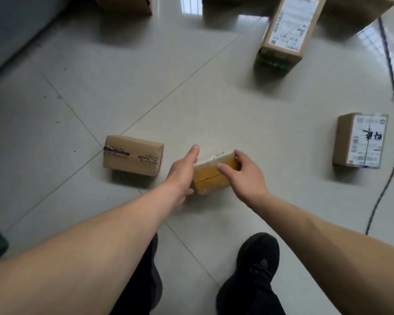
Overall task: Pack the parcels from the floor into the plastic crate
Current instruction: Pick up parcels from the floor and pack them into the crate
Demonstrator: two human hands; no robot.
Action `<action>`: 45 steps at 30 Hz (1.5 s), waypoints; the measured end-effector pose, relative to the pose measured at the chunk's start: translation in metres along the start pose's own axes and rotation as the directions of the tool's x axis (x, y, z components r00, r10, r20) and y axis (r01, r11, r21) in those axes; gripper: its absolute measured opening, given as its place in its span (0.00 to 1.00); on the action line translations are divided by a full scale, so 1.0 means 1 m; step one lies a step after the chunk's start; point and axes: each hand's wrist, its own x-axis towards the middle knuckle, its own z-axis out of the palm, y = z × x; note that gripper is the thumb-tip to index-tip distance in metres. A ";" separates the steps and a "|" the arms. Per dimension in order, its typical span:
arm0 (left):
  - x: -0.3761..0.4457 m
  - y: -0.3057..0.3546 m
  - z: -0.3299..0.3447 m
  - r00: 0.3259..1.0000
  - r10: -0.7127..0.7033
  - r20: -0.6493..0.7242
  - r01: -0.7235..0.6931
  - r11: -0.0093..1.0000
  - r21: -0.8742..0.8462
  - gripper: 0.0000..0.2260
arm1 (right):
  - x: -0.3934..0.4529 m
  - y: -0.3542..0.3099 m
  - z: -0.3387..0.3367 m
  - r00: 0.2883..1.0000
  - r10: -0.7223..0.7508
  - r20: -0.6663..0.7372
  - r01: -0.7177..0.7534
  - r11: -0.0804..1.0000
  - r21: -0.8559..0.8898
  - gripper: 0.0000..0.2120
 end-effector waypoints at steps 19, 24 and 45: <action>-0.019 -0.019 0.005 0.988 -0.117 0.097 0.122 0.992 -0.044 0.23 | -0.018 0.027 0.007 0.986 0.150 -0.067 -0.121 0.939 0.323 0.15; -0.090 0.025 -0.027 0.998 0.041 0.041 -0.039 0.998 -0.042 0.18 | -0.071 -0.030 -0.018 0.994 0.066 -0.083 -0.038 0.951 0.308 0.17; -0.579 0.125 -0.232 0.837 0.433 -0.336 -0.535 0.778 -0.330 0.23 | -0.462 -0.386 -0.123 0.812 -0.580 0.070 0.571 0.813 0.111 0.28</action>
